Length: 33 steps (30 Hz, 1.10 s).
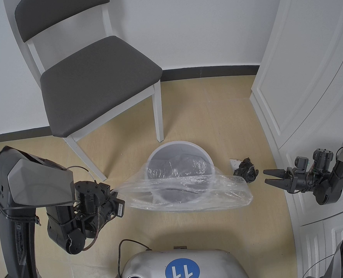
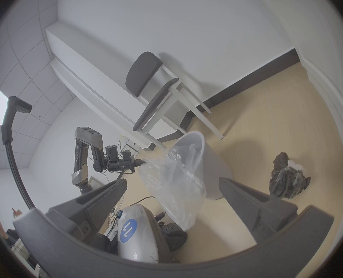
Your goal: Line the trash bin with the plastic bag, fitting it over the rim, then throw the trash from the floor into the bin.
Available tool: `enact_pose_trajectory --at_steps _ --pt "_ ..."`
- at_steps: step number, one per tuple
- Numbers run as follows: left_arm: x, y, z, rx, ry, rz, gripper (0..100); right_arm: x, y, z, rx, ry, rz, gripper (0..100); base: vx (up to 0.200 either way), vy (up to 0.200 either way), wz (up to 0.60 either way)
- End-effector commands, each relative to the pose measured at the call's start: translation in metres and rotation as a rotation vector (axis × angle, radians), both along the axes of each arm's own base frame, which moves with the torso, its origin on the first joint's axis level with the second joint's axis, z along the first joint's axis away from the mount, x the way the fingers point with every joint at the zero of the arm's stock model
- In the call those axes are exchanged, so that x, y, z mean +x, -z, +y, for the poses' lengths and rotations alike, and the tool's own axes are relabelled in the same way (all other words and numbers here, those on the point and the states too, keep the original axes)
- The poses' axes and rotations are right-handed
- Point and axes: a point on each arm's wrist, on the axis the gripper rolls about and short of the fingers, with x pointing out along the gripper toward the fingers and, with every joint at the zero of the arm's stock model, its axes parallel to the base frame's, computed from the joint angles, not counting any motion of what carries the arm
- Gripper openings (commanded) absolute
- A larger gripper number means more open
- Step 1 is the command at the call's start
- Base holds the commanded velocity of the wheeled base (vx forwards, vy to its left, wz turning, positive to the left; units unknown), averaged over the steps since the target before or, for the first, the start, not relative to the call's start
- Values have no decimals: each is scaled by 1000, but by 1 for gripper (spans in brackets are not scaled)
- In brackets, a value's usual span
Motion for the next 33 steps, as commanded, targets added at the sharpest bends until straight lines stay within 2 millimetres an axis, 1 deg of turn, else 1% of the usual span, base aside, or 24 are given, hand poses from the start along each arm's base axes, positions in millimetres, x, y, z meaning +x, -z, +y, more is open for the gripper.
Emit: enact_pose_trajectory --at_steps 1,4,6,8,11,12,15,16,19,21,22,24,27,28,29,30,31,32,33 --pt "-3 -1 -6 -2 22 -4 0 0 -3 1 7 3 -12 100 0 0 0" --pt "-1 -3 -14 -10 39 -22 0 -1 -17 8 11 -2 -60 100 0 0 0" --pt "3 -5 -22 -20 51 -47 0 -3 -29 17 21 -1 -86 100 0 0 0" --pt "10 -7 -29 -32 56 -76 0 -7 -42 26 28 39 -116 100 0 0 0" --pt "22 -4 -35 -37 59 -104 0 -12 -51 42 32 77 -138 100 0 0 0" --pt "23 -3 -35 -34 58 -105 0 -13 -53 43 31 82 -141 100 0 0 0" --pt "33 16 -36 65 47 -104 0 -24 -79 55 32 99 -219 100 0 0 0" --pt "35 19 -36 80 35 -107 0 -28 -86 57 33 105 -237 100 0 0 0" --pt "41 19 -38 83 5 -127 0 -43 -109 63 40 109 -301 100 0 0 0" --pt "42 18 -38 80 3 -131 0 -49 -118 67 43 124 -334 100 0 0 0" --pt "42 18 -38 80 3 -131 0 -49 -118 67 43 124 -334 100 0 0 0" --pt "42 14 -36 73 -2 -137 0 -45 -121 71 26 185 -387 100 0 0 0" --pt "41 10 -35 58 -6 -141 0 -16 -109 85 -28 380 -460 100 0 0 0" --pt "40 9 -36 50 -5 -142 0 -3 -105 93 -63 498 -501 100 0 0 0" --pt "39 8 -37 43 -6 -143 0 6 -103 98 -94 589 -533 100 0 0 0" --pt "39 8 -37 44 -6 -142 0 7 -102 98 -100 605 -537 100 0 0 0" --pt "38 8 -38 36 -5 -139 0 16 -96 106 -187 738 -585 100 0 0 0" --pt "36 8 -39 35 -2 -136 0 16 -94 109 -238 767 -615 100 0 0 0" --pt "35 9 -40 34 -1 -132 0 14 -92 111 -277 759 -637 100 0 0 0"
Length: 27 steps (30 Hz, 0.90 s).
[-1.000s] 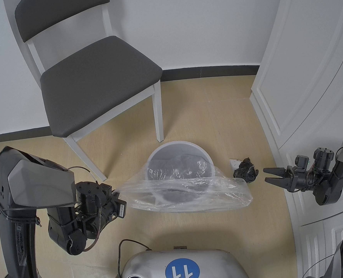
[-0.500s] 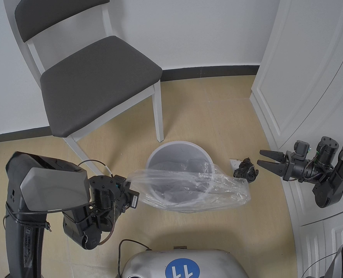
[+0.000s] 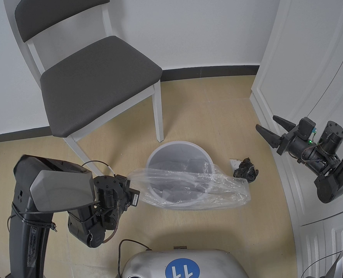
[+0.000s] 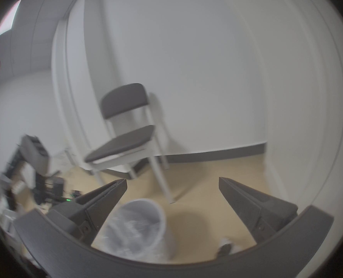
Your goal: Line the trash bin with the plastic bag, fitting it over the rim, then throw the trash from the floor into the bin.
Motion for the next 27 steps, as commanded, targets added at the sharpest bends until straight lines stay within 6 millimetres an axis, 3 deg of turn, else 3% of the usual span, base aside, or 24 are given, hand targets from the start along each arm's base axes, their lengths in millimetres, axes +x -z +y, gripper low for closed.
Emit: enact_pose_trajectory --at_steps 1,5,7,8,13,14,16,19,22,27 --pt "-6 -3 -3 -24 2 6 0 34 24 37 -208 278 -126 100 0 0 0" --pt "-4 -5 -2 -38 -43 -5 0 21 46 67 -337 190 -98 100 0 0 0" --pt "-3 -5 -1 -38 -51 -9 0 20 48 70 -347 181 -92 100 0 0 0" --pt "-2 -8 7 -32 -94 -11 0 20 59 96 -457 109 -91 100 0 0 0" --pt "-3 -8 19 -28 -122 7 0 20 77 149 -731 86 -219 100 0 0 0" --pt "-4 -7 20 -27 -123 8 100 19 78 151 -746 91 -223 100 0 0 0" --pt "-5 -6 21 -23 -125 17 100 11 88 167 -815 84 -241 100 0 0 0" --pt "-10 -7 23 -19 -126 28 100 7 90 174 -828 62 -259 100 0 0 0" --pt "-16 -8 29 -15 -139 46 100 7 87 172 -831 65 -270 100 0 0 0" --pt "-28 -14 42 -11 -171 73 100 12 73 153 -734 -51 -295 100 0 0 0"
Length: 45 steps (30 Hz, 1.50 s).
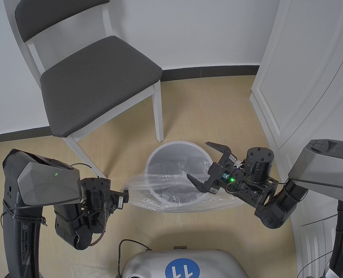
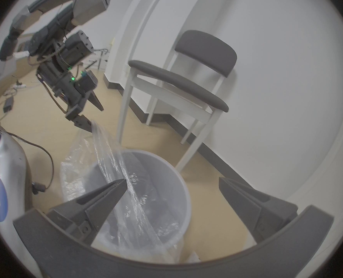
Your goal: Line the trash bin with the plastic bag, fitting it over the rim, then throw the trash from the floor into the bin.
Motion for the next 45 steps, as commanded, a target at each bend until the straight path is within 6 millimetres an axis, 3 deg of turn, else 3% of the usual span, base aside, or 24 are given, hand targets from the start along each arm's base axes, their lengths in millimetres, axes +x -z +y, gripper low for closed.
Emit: enact_pose_trajectory --at_steps 1,6,14,20,24,26,29,33,37,45 --pt "-12 -12 13 1 -27 11 100 7 -5 -22 50 -87 39 100 0 0 0" --pt "-19 -20 14 10 -49 1 100 14 -1 -38 22 -46 80 100 0 0 0" --pt "-19 -29 13 13 -61 -26 100 25 4 -34 -15 -47 156 100 0 0 0" --pt "-22 -5 -11 21 6 21 100 28 7 -37 -6 -81 174 100 0 0 0" --pt "-25 -8 -27 -87 36 2 100 25 13 -35 -15 -90 191 100 0 0 0" --pt "-29 -16 -36 -221 42 -9 100 24 17 -33 -18 -112 206 100 0 0 0" --pt "-31 -24 -35 -265 54 -21 100 22 21 -28 -10 -169 224 100 0 0 0" --pt "-33 -62 -33 -403 82 -106 100 19 28 -22 -1 -231 257 100 0 0 0" --pt "-53 -99 -35 -567 133 -160 100 20 35 -21 -7 -232 269 100 0 0 0" --pt "-64 -98 -22 -519 115 -138 100 19 39 -21 -18 -233 278 100 0 0 0"
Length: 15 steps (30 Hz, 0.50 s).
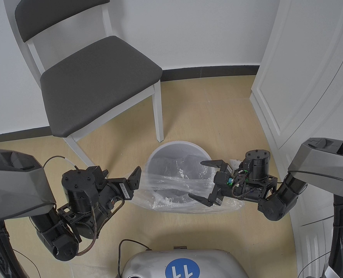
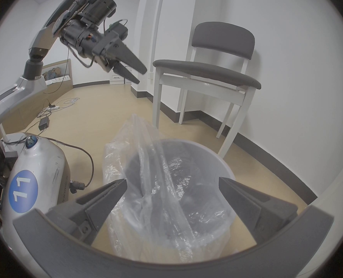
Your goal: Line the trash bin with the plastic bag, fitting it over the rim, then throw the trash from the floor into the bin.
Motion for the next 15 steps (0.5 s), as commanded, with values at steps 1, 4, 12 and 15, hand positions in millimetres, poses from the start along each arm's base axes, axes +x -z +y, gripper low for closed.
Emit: enact_pose_trajectory --at_steps 1,4,12,15 --pt "-7 -12 5 -12 -2 -27 100 -1 8 1 -13 -6 20 100 0 0 0" --pt "-7 -10 4 -8 0 -22 100 -1 12 1 -18 -7 29 100 0 0 0" --pt "-5 -4 3 49 2 -14 100 11 25 2 -21 7 46 100 0 0 0" --pt "-6 -4 3 49 2 -14 100 12 26 2 -27 9 60 100 0 0 0"
